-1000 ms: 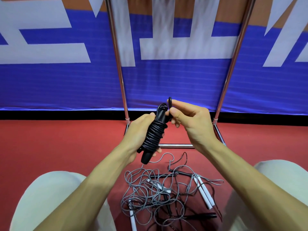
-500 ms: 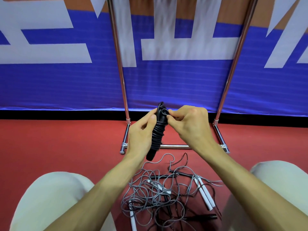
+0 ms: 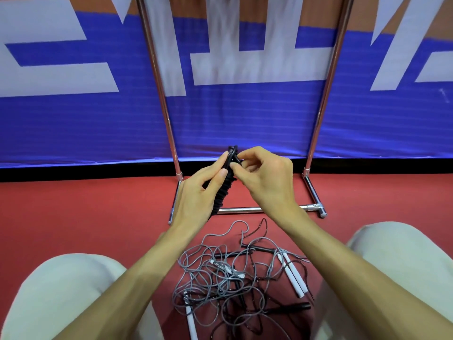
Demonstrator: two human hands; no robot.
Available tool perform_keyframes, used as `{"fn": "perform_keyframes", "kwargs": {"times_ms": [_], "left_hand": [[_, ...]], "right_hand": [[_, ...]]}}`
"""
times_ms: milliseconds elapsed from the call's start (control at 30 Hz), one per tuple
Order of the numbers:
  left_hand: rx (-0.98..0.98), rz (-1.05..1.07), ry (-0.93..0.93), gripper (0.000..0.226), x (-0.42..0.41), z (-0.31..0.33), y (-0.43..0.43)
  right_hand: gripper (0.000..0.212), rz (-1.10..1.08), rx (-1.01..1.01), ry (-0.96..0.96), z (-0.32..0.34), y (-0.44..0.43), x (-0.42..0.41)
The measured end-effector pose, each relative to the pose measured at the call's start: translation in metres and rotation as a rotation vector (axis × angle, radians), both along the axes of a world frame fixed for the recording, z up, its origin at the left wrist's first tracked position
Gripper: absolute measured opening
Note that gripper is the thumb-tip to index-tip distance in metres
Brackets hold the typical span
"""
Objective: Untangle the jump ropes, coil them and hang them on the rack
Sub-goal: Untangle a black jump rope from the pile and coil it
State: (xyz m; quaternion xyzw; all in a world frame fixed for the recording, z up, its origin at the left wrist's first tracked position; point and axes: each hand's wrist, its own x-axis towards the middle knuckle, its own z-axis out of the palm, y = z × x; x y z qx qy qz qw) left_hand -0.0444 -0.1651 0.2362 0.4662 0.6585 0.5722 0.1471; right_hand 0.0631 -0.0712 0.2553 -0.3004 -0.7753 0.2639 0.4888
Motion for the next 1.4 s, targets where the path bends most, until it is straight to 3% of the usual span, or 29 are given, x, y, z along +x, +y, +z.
{"fn": "perform_keyframes", "kwargs": {"times_ms": [67, 167, 267, 400, 467, 567, 633, 767, 833, 967, 1100, 1267, 1333, 1400], "left_hand": [[0.004, 0.007, 0.042, 0.036, -0.001, 0.0, 0.001], [-0.008, 0.006, 0.034, 0.036, -0.004, -0.004, 0.001], [-0.031, -0.017, -0.109, 0.033, -0.009, -0.006, -0.001], [-0.062, -0.07, -0.161, 0.032, -0.012, -0.005, -0.004], [-0.07, -0.096, -0.18, 0.033, -0.011, -0.005, -0.004], [-0.09, -0.119, -0.155, 0.035, -0.012, -0.006, -0.002], [-0.125, -0.097, -0.036, 0.045, -0.015, -0.007, -0.003], [-0.228, -0.02, 0.11, 0.087, -0.019, -0.013, -0.004], [-0.285, 0.048, 0.168, 0.082, -0.021, -0.014, -0.004], [-0.403, 0.168, 0.424, 0.044, -0.023, -0.008, -0.005], [-0.497, 0.068, 0.677, 0.04, -0.016, -0.008, -0.005], [-0.568, -0.078, 0.504, 0.037, -0.026, -0.02, -0.001], [-0.504, -0.164, 0.321, 0.03, -0.03, -0.023, 0.002], [-0.434, -0.247, 0.103, 0.024, -0.031, -0.021, 0.005]], "right_hand": [[0.009, -0.01, -0.067, 0.039, 0.001, 0.0, -0.002], [0.008, -0.004, 0.024, 0.061, -0.005, 0.001, -0.005], [0.018, 0.063, 0.159, -0.057, -0.016, -0.001, -0.005], [0.025, 0.087, 0.216, -0.129, -0.021, 0.003, -0.002], [0.023, 0.048, 0.15, -0.096, -0.02, 0.002, -0.002], [0.023, 0.044, -0.105, 0.028, -0.013, -0.001, -0.001], [0.031, 0.072, -0.135, -0.006, -0.014, 0.001, -0.001], [0.047, 0.174, -0.086, -0.253, -0.019, 0.004, 0.0], [0.038, 0.197, -0.119, -0.299, -0.018, 0.002, -0.002], [0.007, 0.202, -0.238, -0.309, -0.014, 0.001, -0.004], [0.017, 0.231, -0.199, -0.58, -0.016, 0.007, -0.003], [0.01, 0.222, 0.042, -0.74, -0.007, 0.009, 0.006], [0.011, 0.226, -0.034, -0.651, -0.004, 0.015, 0.011], [0.02, 0.238, -0.232, -0.439, -0.001, 0.02, 0.013]]}}
